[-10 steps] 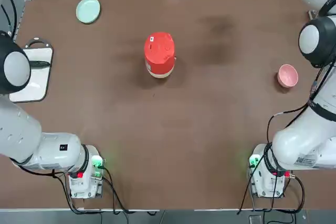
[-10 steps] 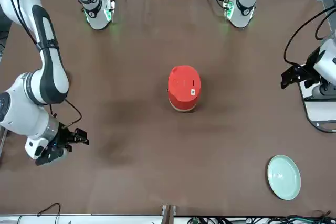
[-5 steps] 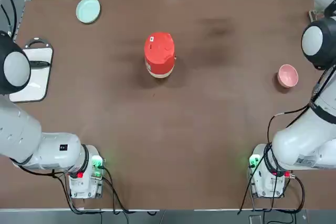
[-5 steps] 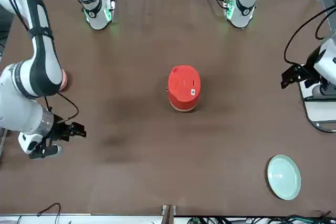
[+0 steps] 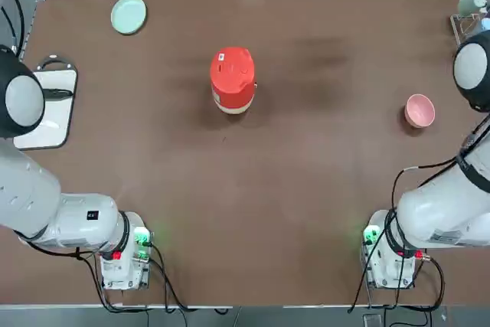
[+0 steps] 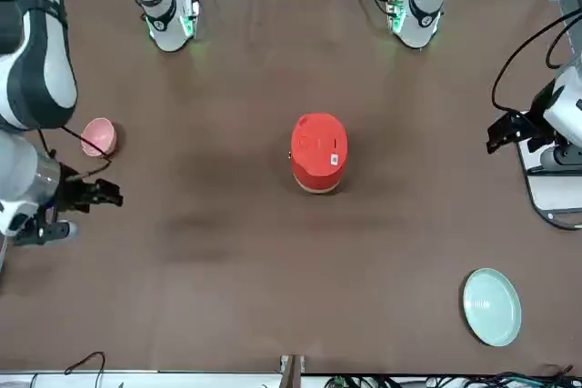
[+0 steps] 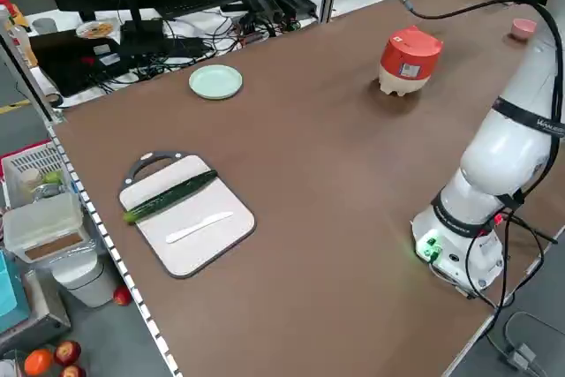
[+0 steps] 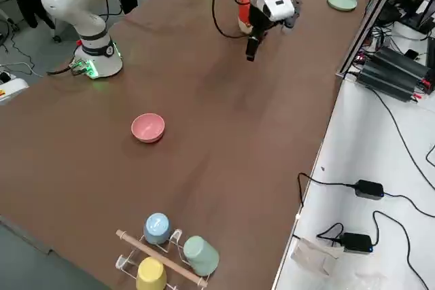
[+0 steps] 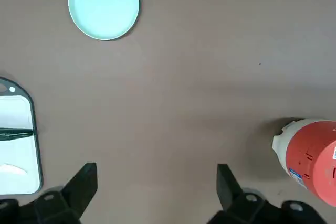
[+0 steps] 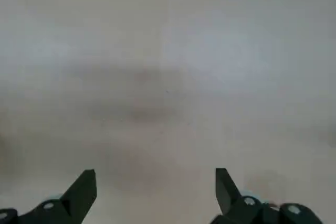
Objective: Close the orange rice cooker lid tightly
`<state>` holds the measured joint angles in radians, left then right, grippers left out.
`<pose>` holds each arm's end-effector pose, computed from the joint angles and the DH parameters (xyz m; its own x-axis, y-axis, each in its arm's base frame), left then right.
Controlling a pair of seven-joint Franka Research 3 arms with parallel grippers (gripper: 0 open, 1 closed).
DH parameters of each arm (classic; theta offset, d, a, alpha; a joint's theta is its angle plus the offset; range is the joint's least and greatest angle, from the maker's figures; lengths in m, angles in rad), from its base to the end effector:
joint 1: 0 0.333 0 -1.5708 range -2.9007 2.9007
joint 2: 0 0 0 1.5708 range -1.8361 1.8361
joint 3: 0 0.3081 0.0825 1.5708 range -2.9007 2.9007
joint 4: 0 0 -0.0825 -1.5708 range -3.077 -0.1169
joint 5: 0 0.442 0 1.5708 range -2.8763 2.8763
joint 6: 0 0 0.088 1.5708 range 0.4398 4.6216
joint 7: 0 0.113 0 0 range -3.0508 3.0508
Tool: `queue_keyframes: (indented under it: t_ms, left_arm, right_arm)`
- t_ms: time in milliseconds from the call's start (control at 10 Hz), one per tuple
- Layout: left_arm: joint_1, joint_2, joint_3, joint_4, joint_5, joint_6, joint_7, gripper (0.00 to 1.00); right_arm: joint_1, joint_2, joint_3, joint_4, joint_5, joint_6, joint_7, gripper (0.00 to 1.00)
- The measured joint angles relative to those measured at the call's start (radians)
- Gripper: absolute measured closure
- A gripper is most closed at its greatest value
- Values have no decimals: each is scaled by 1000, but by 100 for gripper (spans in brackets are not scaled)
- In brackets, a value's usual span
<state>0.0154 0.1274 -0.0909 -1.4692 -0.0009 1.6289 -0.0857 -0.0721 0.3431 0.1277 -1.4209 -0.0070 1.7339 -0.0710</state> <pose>0.6548 -0.0462 0.5894 0.9994 0.0114 0.0316 0.0109 -0.9998 0.0152 0.7146 0.0276 0.4776 0.9923 0.1212 -0.0248 0.1202 -0.9920 -0.0378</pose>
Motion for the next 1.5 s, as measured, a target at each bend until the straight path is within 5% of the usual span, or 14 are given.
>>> queue_keyframes:
  t_ms: [400, 900, 1500]
  left_arm:
    - [0, 0, 0, 0, 0, 0, 0, 0]
    - [4, -1, 1, 1, 0, 0, 0, 0]
    - [18, -1, 2, 1, 0, 0, 0, 0]
  right_arm:
    - [115, -132, -143, -83, -34, -26, -74, 0]
    - [121, -234, -152, -83, -34, -143, -71, 0]
    - [121, -245, -165, -89, -27, -156, -71, 0]
